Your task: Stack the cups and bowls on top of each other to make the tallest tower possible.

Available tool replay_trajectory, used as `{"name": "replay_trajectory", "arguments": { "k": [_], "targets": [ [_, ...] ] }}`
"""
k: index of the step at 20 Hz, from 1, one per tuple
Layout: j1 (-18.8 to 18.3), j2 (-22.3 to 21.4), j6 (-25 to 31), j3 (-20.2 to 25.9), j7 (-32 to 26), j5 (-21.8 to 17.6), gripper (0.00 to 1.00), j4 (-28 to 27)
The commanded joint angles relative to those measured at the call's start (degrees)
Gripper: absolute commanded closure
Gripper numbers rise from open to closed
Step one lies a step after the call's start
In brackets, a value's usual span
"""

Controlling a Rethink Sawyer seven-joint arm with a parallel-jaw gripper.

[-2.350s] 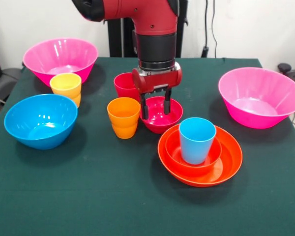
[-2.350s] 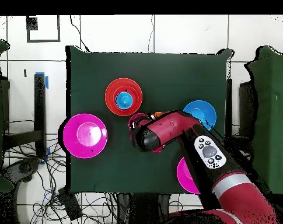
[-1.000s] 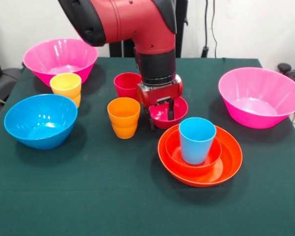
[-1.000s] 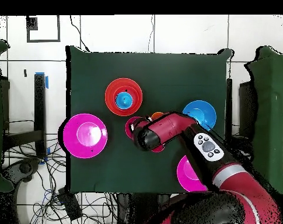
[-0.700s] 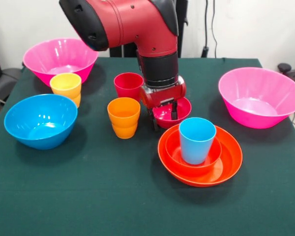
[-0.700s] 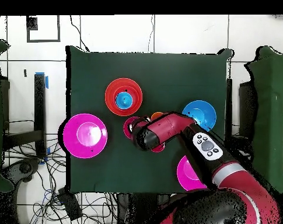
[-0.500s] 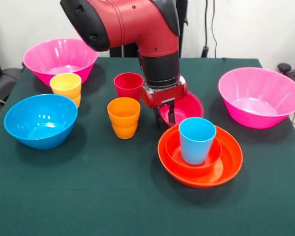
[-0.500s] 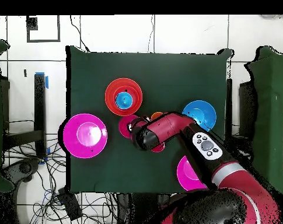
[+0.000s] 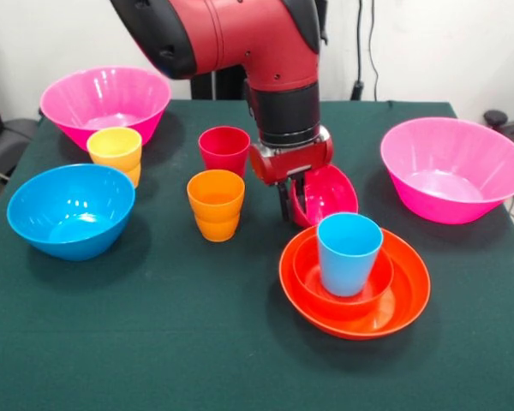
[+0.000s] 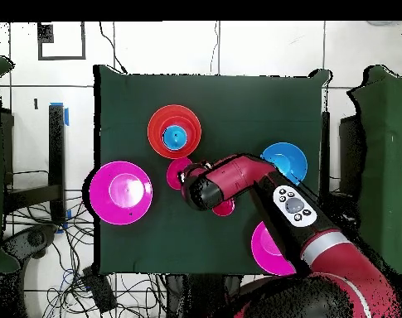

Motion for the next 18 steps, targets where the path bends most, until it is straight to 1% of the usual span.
{"name": "replay_trajectory", "arguments": {
  "k": [1,4,6,8,12,15,18],
  "targets": [
    [-0.6,-7.0,14.8,5.7,-16.7,6.6,1.00,0.7],
    [-1.9,-9.2,20.5,8.0,-19.5,10.6,1.00,1.5],
    [-3.0,-10.0,21.9,9.4,-20.4,11.7,1.00,2.0],
    [-4.2,-10.0,22.8,10.5,-21.4,12.0,1.00,2.4],
    [-7.0,-9.5,24.6,13.4,-23.8,12.8,1.00,3.0],
    [-10.8,-8.8,27.0,17.6,-26.8,16.0,1.00,3.2],
    [-14.8,-5.7,27.2,22.2,-29.8,18.5,1.00,3.0]
  ]
}}
